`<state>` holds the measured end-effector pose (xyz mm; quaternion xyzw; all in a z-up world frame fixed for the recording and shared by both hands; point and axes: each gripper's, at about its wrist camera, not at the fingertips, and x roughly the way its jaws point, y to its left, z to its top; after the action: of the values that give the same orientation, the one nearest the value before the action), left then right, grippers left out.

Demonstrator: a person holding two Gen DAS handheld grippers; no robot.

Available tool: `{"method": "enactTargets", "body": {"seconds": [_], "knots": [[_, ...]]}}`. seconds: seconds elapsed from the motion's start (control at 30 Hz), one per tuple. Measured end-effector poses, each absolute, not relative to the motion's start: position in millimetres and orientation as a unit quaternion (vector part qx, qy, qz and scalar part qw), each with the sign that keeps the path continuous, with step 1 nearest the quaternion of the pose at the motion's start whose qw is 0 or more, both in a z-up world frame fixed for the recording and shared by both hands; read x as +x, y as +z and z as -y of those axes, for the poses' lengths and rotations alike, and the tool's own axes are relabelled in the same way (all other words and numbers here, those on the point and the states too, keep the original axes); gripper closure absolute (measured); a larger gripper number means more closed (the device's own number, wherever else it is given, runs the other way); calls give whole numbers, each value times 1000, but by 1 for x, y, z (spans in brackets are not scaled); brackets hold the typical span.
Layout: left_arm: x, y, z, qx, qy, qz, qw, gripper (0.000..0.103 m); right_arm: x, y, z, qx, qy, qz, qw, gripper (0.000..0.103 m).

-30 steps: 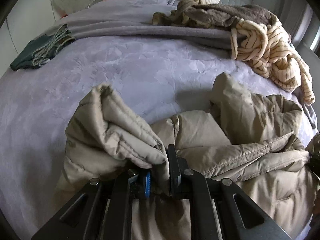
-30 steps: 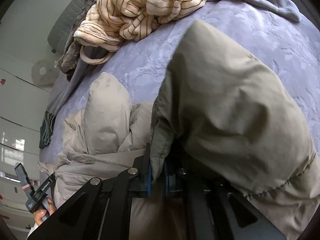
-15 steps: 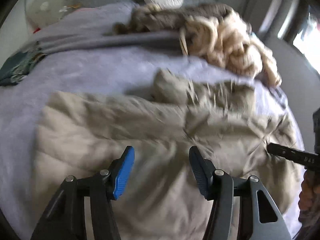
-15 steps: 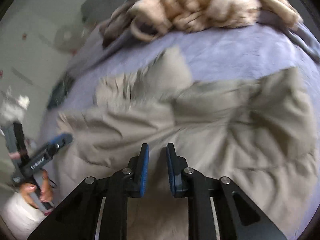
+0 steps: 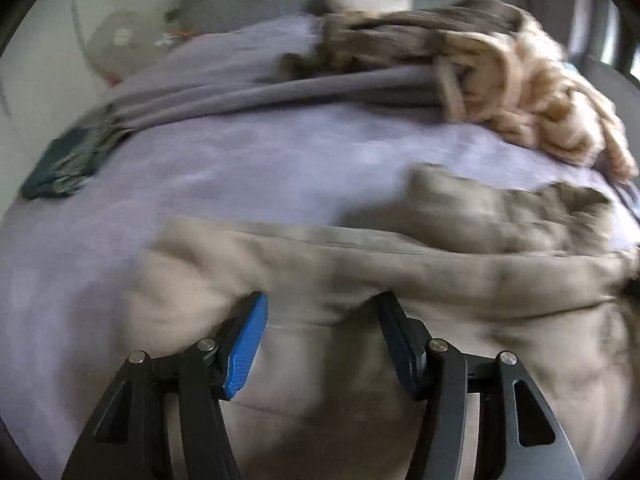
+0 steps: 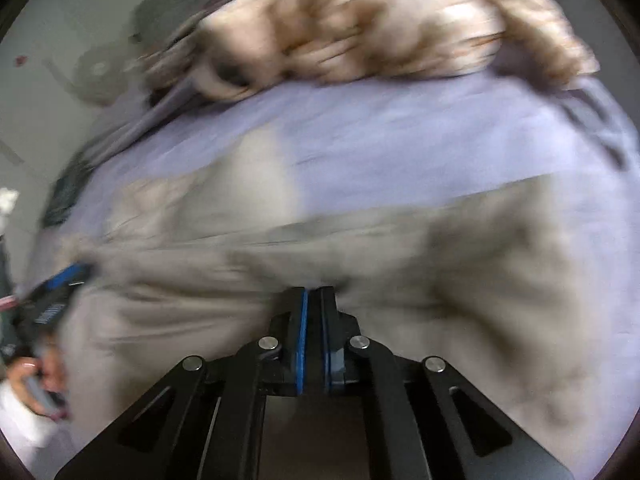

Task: Fold large clothes
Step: 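Lay the hem down near the collar and open both tools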

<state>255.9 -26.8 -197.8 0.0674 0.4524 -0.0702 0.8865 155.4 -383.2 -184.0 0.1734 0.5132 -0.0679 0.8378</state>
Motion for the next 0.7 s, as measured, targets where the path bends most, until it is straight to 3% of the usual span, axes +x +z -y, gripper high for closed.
{"method": "enactTargets", "body": {"seconds": [0.03, 0.13, 0.23, 0.43, 0.53, 0.7], "knots": [[262, -201, 14, 68, -56, -454, 887, 43, 150, -183, 400, 174, -97, -509, 837, 98], [275, -217, -9, 51, -48, -467, 882, 22, 140, -195, 440, 210, -154, -512, 818, 98], [284, -230, -9, 37, -49, -480, 875, 20, 141, -222, 461, 267, -161, -521, 795, 99], [305, -244, 0, 29, -35, -491, 870, 7, 161, -237, 453, 230, -172, -532, 796, 99], [301, -238, -6, 21, -24, -495, 868, 6, 162, -232, 450, 227, -173, -535, 795, 99], [275, -207, -10, 53, -9, -482, 874, 6, 151, -204, 446, 239, -181, -523, 798, 88]]}}
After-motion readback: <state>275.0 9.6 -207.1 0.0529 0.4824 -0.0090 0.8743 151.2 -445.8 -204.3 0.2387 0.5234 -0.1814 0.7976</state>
